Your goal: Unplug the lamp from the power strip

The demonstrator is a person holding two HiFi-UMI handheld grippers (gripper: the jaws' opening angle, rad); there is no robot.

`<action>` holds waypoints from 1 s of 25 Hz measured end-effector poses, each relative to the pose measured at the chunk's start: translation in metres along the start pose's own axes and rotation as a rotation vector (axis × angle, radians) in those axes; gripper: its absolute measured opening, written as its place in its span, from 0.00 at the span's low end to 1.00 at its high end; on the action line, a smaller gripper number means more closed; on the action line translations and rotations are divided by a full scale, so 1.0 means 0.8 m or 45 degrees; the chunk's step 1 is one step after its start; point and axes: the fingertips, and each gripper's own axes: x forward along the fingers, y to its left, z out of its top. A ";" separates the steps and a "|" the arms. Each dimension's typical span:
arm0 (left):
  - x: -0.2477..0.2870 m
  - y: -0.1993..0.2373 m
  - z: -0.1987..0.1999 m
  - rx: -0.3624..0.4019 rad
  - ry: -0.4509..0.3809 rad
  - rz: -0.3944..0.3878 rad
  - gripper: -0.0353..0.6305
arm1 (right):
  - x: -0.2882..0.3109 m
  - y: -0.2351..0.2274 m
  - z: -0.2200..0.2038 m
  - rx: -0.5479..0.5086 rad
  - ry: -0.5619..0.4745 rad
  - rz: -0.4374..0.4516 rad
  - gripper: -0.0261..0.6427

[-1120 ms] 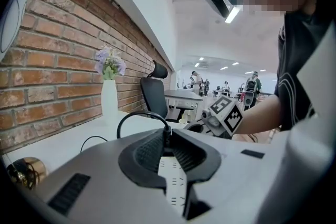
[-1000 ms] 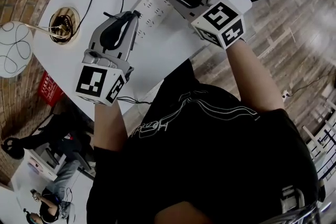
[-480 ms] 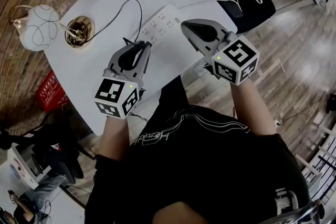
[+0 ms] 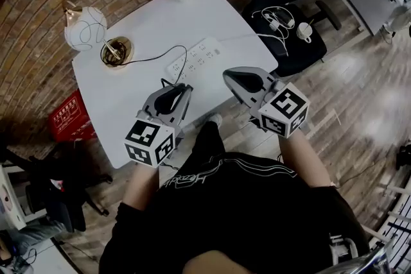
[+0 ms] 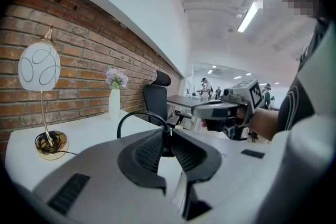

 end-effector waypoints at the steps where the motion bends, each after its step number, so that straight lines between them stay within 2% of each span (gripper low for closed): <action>1: -0.008 -0.007 0.003 0.006 -0.008 0.003 0.12 | -0.005 0.009 0.001 -0.007 -0.001 0.007 0.03; 11: -0.068 -0.059 0.018 0.048 -0.074 0.020 0.12 | -0.046 0.072 0.023 -0.044 -0.054 0.060 0.03; 20: -0.080 -0.086 0.030 0.104 -0.099 0.007 0.12 | -0.068 0.087 0.031 -0.025 -0.097 0.070 0.03; 25: -0.076 -0.087 0.026 0.093 -0.092 -0.004 0.12 | -0.073 0.086 0.025 -0.010 -0.093 0.057 0.03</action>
